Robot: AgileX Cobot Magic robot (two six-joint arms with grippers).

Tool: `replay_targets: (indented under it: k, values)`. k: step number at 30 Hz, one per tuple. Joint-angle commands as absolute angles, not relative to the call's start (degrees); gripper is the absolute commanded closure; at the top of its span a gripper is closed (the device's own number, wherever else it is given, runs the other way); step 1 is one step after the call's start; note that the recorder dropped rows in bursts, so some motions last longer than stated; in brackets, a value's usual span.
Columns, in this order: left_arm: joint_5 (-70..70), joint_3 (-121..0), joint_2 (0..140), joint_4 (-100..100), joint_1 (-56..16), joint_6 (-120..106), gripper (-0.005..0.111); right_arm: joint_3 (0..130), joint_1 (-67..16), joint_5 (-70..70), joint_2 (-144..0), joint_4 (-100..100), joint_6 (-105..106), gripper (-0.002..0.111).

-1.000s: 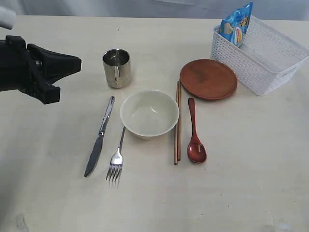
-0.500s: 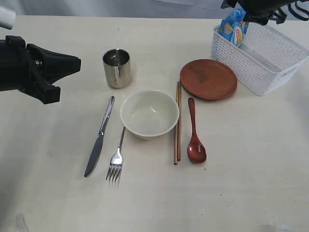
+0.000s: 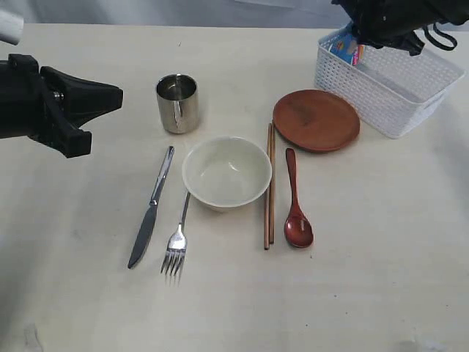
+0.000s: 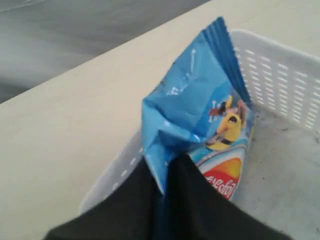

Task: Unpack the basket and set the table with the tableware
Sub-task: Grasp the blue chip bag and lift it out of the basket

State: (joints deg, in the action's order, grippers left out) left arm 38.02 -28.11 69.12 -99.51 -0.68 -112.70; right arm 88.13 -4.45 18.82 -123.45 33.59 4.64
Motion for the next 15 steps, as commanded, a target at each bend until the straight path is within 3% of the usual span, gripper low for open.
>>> replay_targets:
  k: [1,9,15]
  values:
    - [37.9,-27.8,68.7,-99.9,-0.5,-112.2,0.107,88.2,-4.1,21.0,-120.6,33.1,4.7,0.109]
    - [37.9,-27.8,68.7,-99.9,-0.5,-112.2,0.107,88.2,-4.4,33.8,-107.5,29.7,12.6,0.109]
    - [37.9,-27.8,68.7,-99.9,-0.5,-112.0,0.107,88.2,-12.4,46.1,-103.1,9.0,15.0,0.109]
